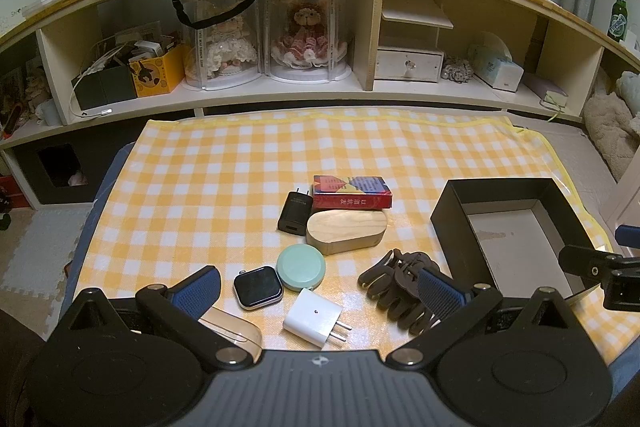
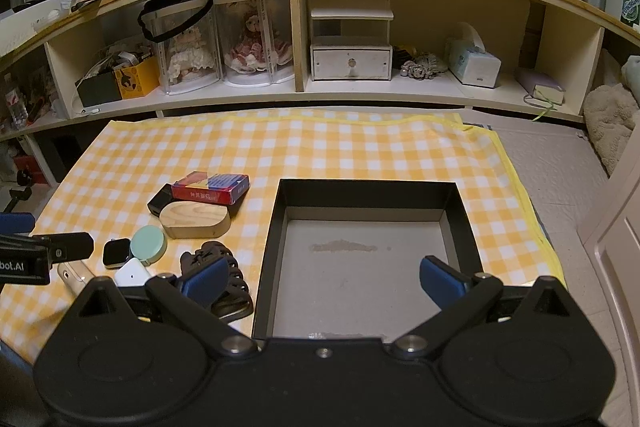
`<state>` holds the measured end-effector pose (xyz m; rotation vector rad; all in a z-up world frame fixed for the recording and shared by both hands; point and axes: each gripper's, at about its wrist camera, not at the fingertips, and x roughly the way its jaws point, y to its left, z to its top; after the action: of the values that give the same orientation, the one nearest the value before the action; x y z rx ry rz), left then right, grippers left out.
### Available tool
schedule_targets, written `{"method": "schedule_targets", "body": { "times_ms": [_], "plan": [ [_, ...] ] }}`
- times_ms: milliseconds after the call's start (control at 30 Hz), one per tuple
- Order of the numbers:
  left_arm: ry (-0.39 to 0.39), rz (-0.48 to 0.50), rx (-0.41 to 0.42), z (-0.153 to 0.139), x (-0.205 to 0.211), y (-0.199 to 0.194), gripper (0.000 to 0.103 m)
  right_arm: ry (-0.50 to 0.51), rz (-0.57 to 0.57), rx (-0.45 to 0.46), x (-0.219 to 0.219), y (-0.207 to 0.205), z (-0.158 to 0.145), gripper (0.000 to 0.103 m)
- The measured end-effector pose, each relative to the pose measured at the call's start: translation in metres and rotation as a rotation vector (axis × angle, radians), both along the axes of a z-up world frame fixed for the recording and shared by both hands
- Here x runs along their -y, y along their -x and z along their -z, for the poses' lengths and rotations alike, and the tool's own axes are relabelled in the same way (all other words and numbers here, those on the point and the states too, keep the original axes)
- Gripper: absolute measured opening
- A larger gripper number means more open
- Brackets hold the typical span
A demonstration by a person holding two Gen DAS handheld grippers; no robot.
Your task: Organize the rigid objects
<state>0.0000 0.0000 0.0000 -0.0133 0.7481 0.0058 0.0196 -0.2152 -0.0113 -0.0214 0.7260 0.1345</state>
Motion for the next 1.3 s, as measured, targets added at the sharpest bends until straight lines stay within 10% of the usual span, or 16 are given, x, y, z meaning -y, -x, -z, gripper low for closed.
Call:
{"method": "schedule_targets", "body": {
  "times_ms": [1300],
  "plan": [
    [0.0,-0.001,0.0,0.0,0.0001,0.0,0.103,0.011,-0.001,-0.002,-0.0016,0.0006,0.0009,0.103]
  ]
}}
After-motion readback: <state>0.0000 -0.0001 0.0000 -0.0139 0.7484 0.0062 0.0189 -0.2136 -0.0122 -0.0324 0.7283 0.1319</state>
